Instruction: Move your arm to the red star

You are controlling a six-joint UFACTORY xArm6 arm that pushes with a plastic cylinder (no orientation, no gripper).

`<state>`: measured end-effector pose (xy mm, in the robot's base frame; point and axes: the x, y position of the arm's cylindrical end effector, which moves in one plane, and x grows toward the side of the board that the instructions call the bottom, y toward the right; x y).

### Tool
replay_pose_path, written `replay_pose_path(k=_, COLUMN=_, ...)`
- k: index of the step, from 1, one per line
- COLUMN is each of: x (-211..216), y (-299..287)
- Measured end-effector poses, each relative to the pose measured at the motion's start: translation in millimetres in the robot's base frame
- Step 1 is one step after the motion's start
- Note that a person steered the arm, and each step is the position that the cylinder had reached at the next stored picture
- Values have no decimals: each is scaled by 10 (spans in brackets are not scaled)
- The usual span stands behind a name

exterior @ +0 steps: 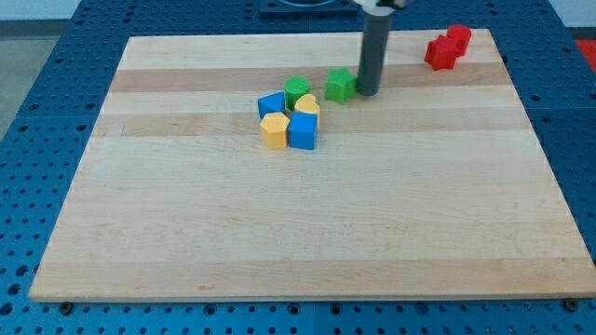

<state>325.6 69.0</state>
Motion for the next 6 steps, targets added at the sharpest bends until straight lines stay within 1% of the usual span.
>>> replay_pose_path(k=2, x=79, y=-851)
replay_pose_path(k=4, x=79, y=-1462)
replay_pose_path(k=6, x=279, y=-1517)
